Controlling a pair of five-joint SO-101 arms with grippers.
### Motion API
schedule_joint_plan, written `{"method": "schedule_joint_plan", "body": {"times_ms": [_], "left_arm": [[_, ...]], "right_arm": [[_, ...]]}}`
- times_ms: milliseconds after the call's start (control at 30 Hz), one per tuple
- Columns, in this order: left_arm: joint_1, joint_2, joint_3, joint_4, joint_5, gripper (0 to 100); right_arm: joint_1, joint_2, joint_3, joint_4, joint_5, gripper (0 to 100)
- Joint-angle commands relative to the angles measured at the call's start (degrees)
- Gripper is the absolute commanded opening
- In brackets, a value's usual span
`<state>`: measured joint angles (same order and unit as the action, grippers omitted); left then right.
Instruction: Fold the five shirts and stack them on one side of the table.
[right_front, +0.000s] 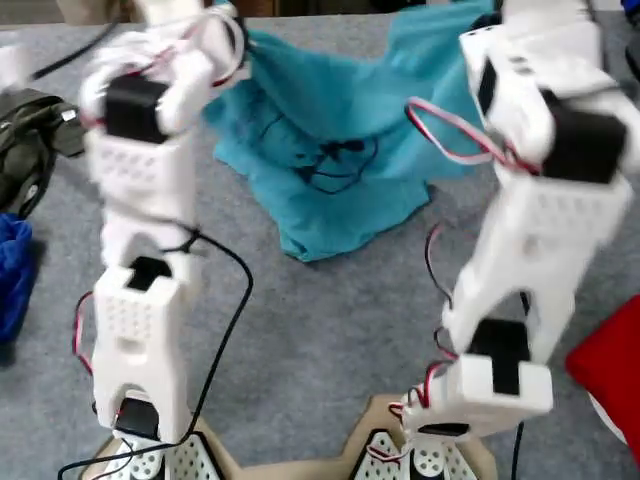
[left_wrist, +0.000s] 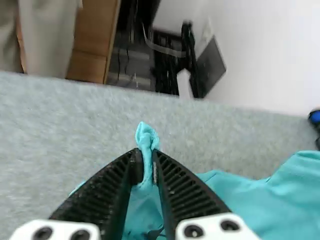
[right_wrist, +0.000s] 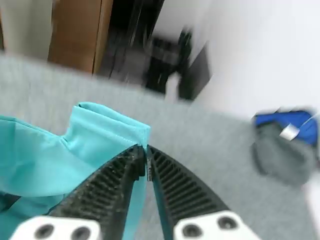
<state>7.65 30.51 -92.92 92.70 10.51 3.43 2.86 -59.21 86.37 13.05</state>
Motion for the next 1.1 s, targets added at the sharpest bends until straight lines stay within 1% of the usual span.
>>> {"method": "schedule_joint_plan", "body": {"times_ms": [0, 100, 233, 333, 400, 533, 667, 733, 833, 867, 933, 967, 1067], "left_arm": [[-1.1, -12.4, -2.2, 4.0, 0.2, 2], [-1.9, -20.1, -2.0, 5.9, 0.1, 2], [-3.3, -29.2, -1.9, 6.1, 0.0, 2], [-3.7, -34.9, -1.7, 6.6, -2.6, 2], [-3.7, -38.5, 0.7, 8.0, -4.5, 2], [-3.7, -47.3, 10.0, 8.1, -5.2, 2], [-3.7, -55.9, 23.7, 8.1, -6.5, 2], [-3.5, -58.6, 30.6, 8.0, -6.8, 2], [-3.7, -59.2, 38.9, 8.0, -6.9, 2], [-4.9, -59.1, 41.4, 7.8, -6.9, 2], [-8.6, -58.6, 47.0, 5.2, -6.9, 2], [-10.4, -57.8, 50.2, 2.4, -6.6, 2], [-15.8, -55.0, 60.3, -9.1, -6.4, 2]], "right_arm": [[-0.7, -7.5, -6.7, 1.1, -1.9, 0.5], [-0.4, -11.6, -8.5, 1.5, -3.7, 0.5], [-0.4, -17.9, -8.3, 1.6, -3.7, 0.5], [-0.4, -22.6, -8.1, 1.6, -3.7, 0.5], [-0.4, -25.2, -8.1, 1.8, -4.6, 0.5], [-0.4, -29.1, -8.0, 5.3, -6.1, 0.5], [-0.5, -29.8, -7.6, 8.5, -6.1, 0.5], [-0.7, -29.4, -4.9, 8.3, -6.1, 0.5], [-0.8, -27.6, 0.5, 6.8, -6.1, 0.5], [-0.8, -26.7, 2.9, 5.5, -6.1, 0.5], [-0.8, -24.5, 7.2, 2.7, -5.9, 0.5], [-0.8, -23.3, 9.2, 1.2, -5.7, 0.5], [-1.1, -18.9, 14.3, -2.5, -5.6, 0.5]]}}
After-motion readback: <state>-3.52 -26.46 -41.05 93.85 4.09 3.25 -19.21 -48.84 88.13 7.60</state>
